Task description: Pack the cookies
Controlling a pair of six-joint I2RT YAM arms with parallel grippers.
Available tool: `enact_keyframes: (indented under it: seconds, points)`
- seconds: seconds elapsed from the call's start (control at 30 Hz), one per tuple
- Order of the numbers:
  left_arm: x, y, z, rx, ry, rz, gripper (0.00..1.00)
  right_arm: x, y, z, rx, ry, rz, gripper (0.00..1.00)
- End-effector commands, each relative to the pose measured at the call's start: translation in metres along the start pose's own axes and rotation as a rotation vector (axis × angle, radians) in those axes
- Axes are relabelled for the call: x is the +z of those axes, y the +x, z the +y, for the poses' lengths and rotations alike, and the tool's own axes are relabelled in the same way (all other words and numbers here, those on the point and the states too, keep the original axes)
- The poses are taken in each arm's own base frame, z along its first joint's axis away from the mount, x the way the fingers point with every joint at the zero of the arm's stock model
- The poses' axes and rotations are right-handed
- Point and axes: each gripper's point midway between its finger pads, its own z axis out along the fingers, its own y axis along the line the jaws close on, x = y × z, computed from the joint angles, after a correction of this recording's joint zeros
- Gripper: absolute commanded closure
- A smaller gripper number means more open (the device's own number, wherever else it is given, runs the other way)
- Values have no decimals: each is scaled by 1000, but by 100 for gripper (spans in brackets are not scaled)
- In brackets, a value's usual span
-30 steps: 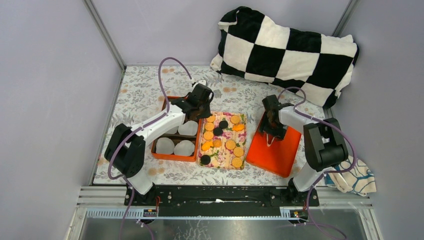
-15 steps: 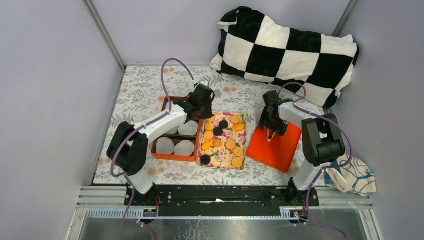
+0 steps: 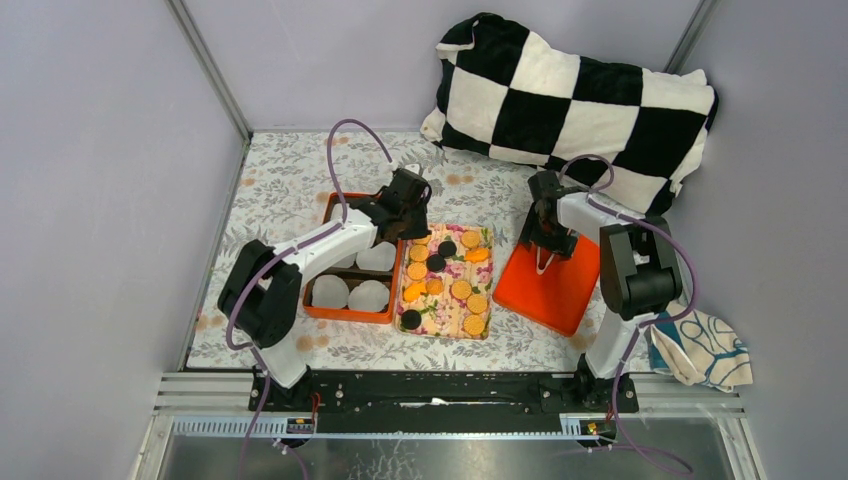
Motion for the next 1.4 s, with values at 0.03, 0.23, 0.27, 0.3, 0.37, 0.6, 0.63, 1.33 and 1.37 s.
enact_keyframes:
  seconds: [0.03,0.23,0.27,0.3,0.37,0.6,0.63,1.33,1.37]
  points:
    - [6,2,-4,-2,21,-7,100,-5,-18,-8,11,48,-51,16]
    - [7,3,-5,-4,26,-3,100,4,-35,-11,14,70,-31,15]
    - [6,2,-5,-3,25,-4,100,7,-35,-12,17,73,-23,15]
    - [6,2,-5,-4,27,-7,100,11,-35,-13,21,72,-17,16]
    - [6,2,-5,-2,27,-6,100,19,-34,-14,28,67,3,17]
    - [6,2,-5,-2,25,-5,100,34,-14,-5,33,1,74,30]
    - [6,2,-5,-2,24,-5,100,33,-15,-4,36,-14,69,35]
    - [-42,-37,4,14,-53,-119,100,-126,-33,94,-366,-309,-141,51]
    - [-48,-42,6,12,-60,-135,100,-130,-35,99,-383,-314,-149,51]
